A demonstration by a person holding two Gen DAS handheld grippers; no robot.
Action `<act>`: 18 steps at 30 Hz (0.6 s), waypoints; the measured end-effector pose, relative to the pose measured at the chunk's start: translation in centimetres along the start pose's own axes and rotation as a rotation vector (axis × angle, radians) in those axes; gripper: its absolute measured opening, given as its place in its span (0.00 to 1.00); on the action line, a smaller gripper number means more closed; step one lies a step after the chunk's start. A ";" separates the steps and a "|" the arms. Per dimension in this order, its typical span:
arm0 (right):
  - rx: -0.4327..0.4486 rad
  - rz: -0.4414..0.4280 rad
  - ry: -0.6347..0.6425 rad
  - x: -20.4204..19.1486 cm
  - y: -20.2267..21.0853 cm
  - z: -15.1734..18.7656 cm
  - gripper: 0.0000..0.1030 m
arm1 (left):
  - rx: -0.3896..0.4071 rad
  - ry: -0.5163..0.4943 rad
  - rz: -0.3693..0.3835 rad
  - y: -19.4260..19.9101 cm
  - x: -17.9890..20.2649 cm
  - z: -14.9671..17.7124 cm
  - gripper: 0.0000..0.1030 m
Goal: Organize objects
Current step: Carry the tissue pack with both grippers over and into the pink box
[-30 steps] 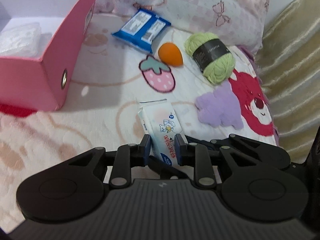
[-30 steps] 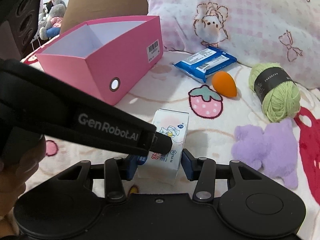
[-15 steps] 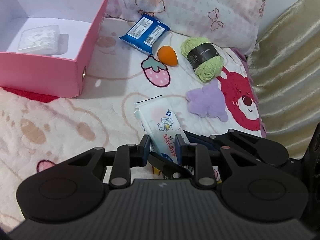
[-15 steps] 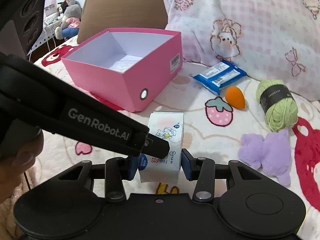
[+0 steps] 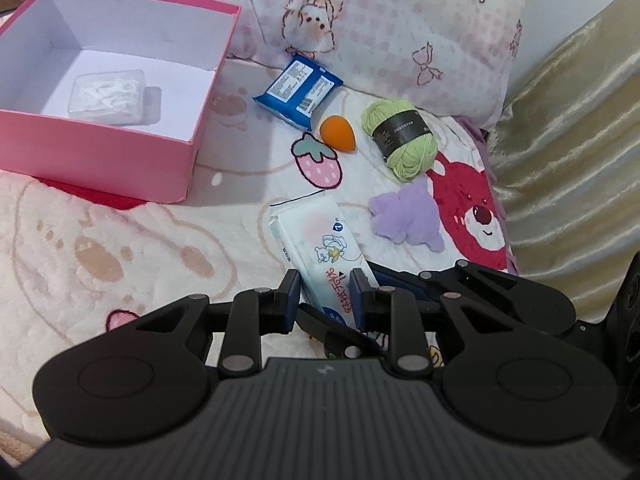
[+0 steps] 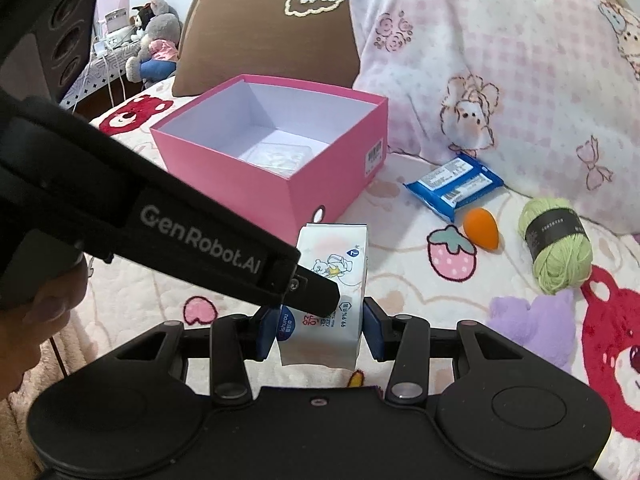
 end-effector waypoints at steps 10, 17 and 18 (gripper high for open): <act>0.001 0.010 0.029 -1.3 1.1 -2.8 0.47 | 0.052 0.016 0.019 3.3 -0.8 -1.7 0.24; -0.013 0.004 0.030 -2.1 1.1 -5.3 0.47 | 0.075 0.031 0.028 5.0 -1.9 -3.7 0.24; -0.016 0.005 0.032 -2.3 1.0 -5.7 0.47 | 0.078 0.032 0.029 5.2 -2.1 -4.1 0.24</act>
Point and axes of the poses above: each gripper's, at about its wrist camera, not at the fingertips, and y roughly against the way its jaws point, x to its right, z to its underside, the point moved 9 cm from there along -y, roughly the way its jaws point, and after that the axes turned 10 degrees about -z, right-handed, at the moved point
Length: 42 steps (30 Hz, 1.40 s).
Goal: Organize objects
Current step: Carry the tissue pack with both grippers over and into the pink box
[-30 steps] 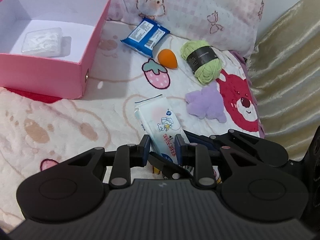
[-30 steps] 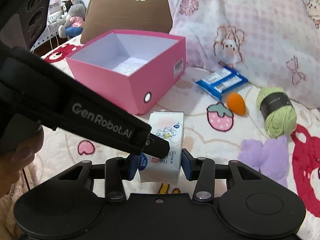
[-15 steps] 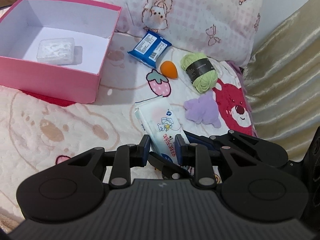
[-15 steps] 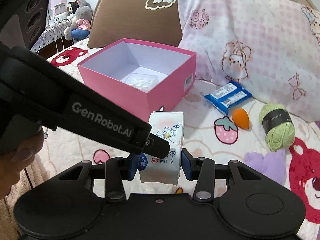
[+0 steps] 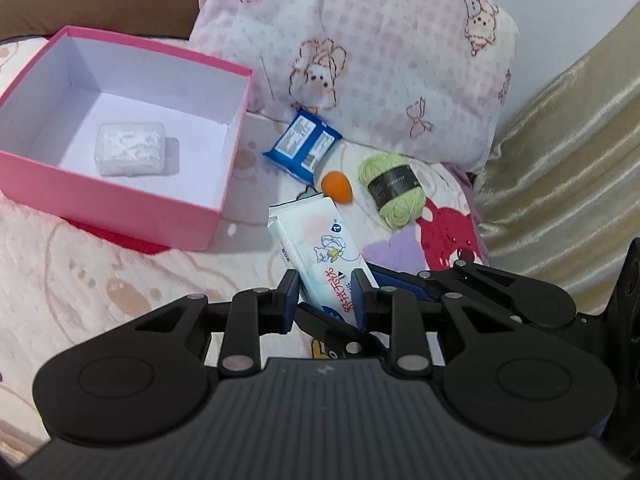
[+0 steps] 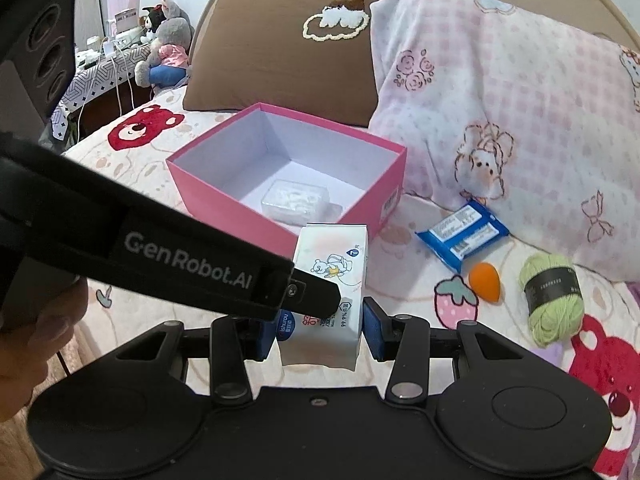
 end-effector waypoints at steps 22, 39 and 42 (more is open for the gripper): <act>-0.156 -0.004 0.071 -1.9 -8.3 -11.3 0.46 | 0.040 0.102 -0.023 -0.7 -8.1 -10.6 0.27; -0.244 0.102 -0.119 2.9 -19.6 -11.5 0.45 | -0.100 0.128 0.004 -12.3 -13.5 -13.7 0.27; -0.257 0.130 -0.124 3.5 -20.8 -11.2 0.45 | -0.112 0.139 0.004 -13.8 -13.9 -13.7 0.26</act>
Point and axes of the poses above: each gripper's, at about its wrist camera, not at the fingertips, and y roughly against the way its jaws point, x to its right, z to its underside, the point moved 9 cm from there along -y, roughly the way its jaws point, and after that the axes turned 10 degrees about -z, right-handed, at the moved point
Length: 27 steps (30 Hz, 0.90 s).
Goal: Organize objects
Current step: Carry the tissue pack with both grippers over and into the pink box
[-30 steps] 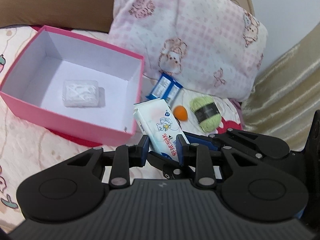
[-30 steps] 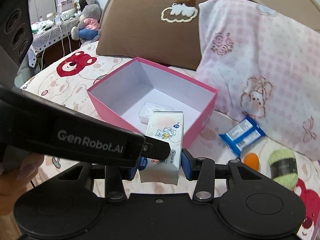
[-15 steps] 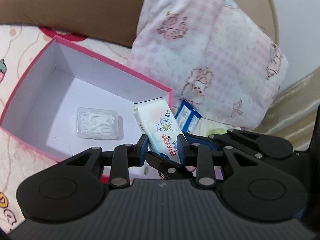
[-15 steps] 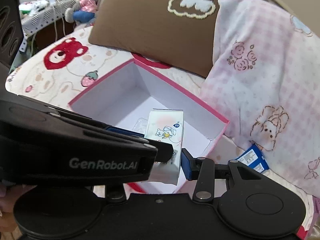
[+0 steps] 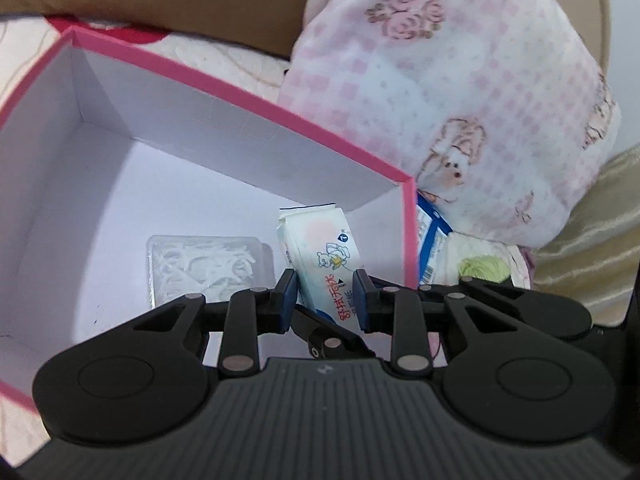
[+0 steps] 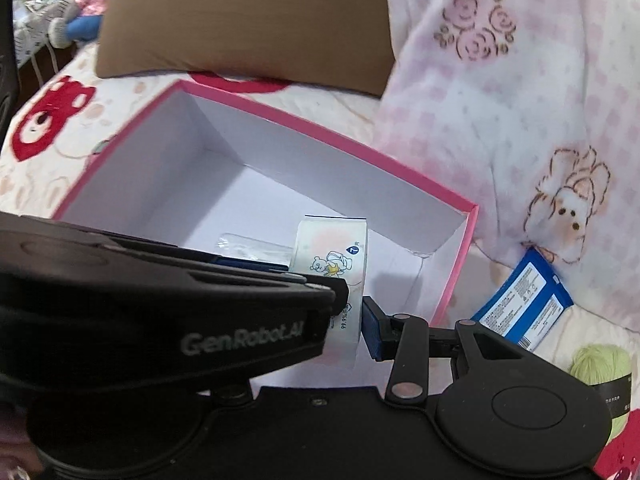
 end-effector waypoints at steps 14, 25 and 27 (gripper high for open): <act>-0.029 0.073 0.008 1.2 -3.7 -0.7 0.43 | -0.028 0.012 -0.015 -3.3 -1.5 -1.1 0.23; -0.058 0.094 0.047 0.6 -4.5 -0.5 0.43 | -0.021 0.013 -0.074 -3.1 -3.4 -1.8 0.24; -0.059 0.084 0.051 0.4 -4.6 -0.6 0.43 | -0.011 0.016 -0.077 -2.9 -3.6 -1.8 0.24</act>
Point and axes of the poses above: each gripper's, at about its wrist camera, not at the fingertips, and y roughly against the way its jaws point, x to its right, z to its underside, the point moved 9 cm from there along -y, roughly the way its jaws point, and after that the axes turned 10 degrees about -z, right-handed, at the moved point
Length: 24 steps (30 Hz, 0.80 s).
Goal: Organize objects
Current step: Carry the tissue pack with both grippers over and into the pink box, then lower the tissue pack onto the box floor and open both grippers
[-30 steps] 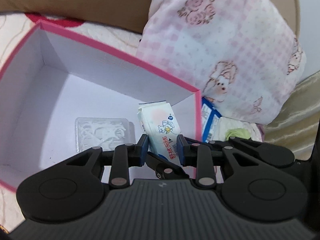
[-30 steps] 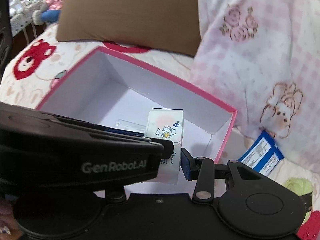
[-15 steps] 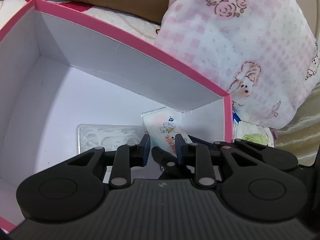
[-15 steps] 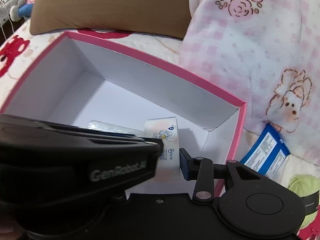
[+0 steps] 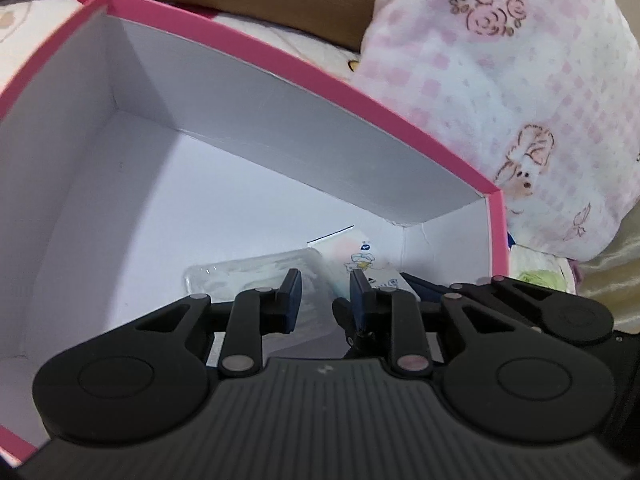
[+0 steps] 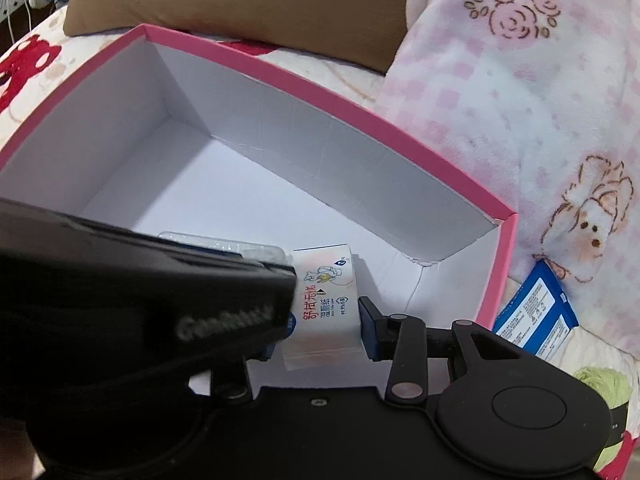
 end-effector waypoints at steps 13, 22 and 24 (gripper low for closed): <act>-0.064 -0.104 -0.089 -0.5 -0.1 0.6 0.43 | 0.034 -0.018 -0.054 2.0 -1.6 -0.4 0.24; -0.053 -0.139 -0.162 -0.3 -0.1 0.8 0.43 | 0.039 -0.002 -0.053 2.4 -2.6 -0.6 0.24; -0.047 -0.130 -0.152 -0.3 0.0 0.5 0.43 | 0.043 0.000 -0.055 2.3 -2.6 -0.6 0.24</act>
Point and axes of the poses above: each gripper's, at about its wrist camera, not at the fingertips, and y roughly against the way its jaws point, x to its right, z to its underside, the point moved 9 cm from there along -y, roughly the way its jaws point, and after that the axes turned 10 degrees about -z, right-handed, at the moved point
